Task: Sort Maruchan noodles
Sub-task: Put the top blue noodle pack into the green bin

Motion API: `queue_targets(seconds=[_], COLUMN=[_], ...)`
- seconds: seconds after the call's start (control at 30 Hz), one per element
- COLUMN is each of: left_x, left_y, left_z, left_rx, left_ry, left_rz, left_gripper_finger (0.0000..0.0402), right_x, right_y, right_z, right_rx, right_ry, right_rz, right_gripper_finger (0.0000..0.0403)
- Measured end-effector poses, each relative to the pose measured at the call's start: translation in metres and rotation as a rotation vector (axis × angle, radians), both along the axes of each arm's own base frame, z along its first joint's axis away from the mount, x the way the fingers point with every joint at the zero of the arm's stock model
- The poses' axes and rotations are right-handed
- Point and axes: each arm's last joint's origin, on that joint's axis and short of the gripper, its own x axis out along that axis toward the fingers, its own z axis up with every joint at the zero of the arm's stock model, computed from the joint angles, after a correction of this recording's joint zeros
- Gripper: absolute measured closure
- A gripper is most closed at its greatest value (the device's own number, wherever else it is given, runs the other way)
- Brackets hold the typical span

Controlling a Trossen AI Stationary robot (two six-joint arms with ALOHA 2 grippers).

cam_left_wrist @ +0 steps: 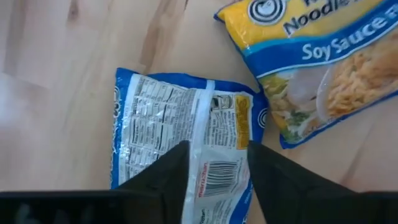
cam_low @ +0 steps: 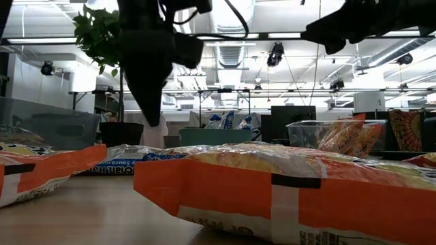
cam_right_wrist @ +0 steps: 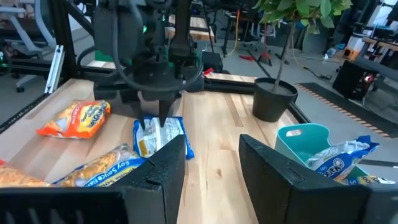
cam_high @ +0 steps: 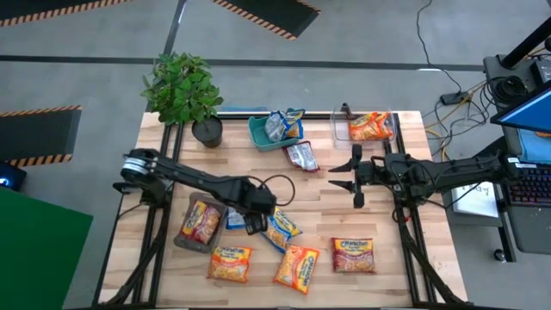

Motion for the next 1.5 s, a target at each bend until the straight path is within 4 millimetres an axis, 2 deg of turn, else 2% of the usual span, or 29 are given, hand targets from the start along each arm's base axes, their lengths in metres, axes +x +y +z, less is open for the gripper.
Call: queue_targets(seconds=[0.17,0.43,0.6,0.83,0.93,1.23,1.5], left_x=[0.000,-0.002,0.002,0.008,0.008,0.013,0.014], left_y=[-0.004,-0.003,-0.003,-0.005,-0.004,-0.002,-0.001], left_z=[-0.018,-0.038,-0.046,-0.052,-0.046,-0.009,0.034], left_rx=[0.015,0.056,0.086,0.092,0.107,0.168,0.220], left_ry=[0.056,0.105,0.100,0.072,0.045,-0.100,-0.344], left_rz=[-0.008,0.022,0.022,-0.027,-0.033,-0.096,-0.178], left_gripper_finger=[0.0226,0.0229,0.0265,0.0370,0.0395,0.0399,0.0401], right_x=[0.000,0.000,0.000,0.000,0.000,0.000,0.000], right_y=[0.000,0.000,0.000,0.000,0.000,0.000,0.000], right_z=[-0.001,-0.001,0.000,0.000,0.000,0.000,0.000], right_rx=[0.006,0.016,0.021,0.026,0.025,0.029,0.030], right_ry=[0.008,0.007,0.006,0.004,0.004,0.003,0.005], right_rz=[0.000,0.000,-0.001,-0.004,-0.004,-0.005,-0.005], right_gripper_finger=[0.0266,0.0268,0.0268,0.0268,0.0268,0.0268,0.0268])
